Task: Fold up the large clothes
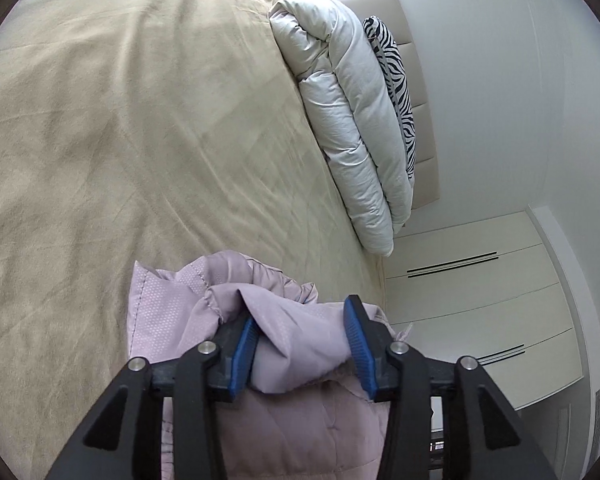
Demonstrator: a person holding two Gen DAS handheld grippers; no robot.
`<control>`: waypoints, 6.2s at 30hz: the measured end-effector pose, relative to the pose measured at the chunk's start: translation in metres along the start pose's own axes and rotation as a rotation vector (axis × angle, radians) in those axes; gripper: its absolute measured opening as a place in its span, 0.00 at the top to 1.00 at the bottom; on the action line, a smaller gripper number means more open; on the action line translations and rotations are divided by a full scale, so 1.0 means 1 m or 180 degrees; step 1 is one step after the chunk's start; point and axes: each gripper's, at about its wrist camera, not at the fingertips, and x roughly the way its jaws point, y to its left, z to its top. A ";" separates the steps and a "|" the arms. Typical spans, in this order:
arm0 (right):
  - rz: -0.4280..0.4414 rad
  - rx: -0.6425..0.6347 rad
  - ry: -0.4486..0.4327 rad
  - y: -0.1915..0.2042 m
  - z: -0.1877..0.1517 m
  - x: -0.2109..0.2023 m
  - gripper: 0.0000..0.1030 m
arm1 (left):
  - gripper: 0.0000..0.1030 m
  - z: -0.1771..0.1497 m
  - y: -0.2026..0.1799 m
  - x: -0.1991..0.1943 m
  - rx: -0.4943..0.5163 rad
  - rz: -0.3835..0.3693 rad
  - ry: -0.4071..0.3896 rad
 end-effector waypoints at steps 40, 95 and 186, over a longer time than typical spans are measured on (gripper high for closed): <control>-0.0934 -0.1547 0.0621 0.132 -0.086 0.028 0.62 | 0.25 -0.091 -0.101 0.147 0.2571 0.1916 0.0334; -0.1020 -0.2502 0.0247 0.151 -0.160 0.039 0.60 | 0.17 -0.121 -0.073 0.121 0.2733 0.2301 0.0289; 0.0410 -0.0241 0.0808 -0.069 -0.065 -0.073 0.09 | 0.04 -0.063 0.037 -0.006 0.0491 0.0609 0.0955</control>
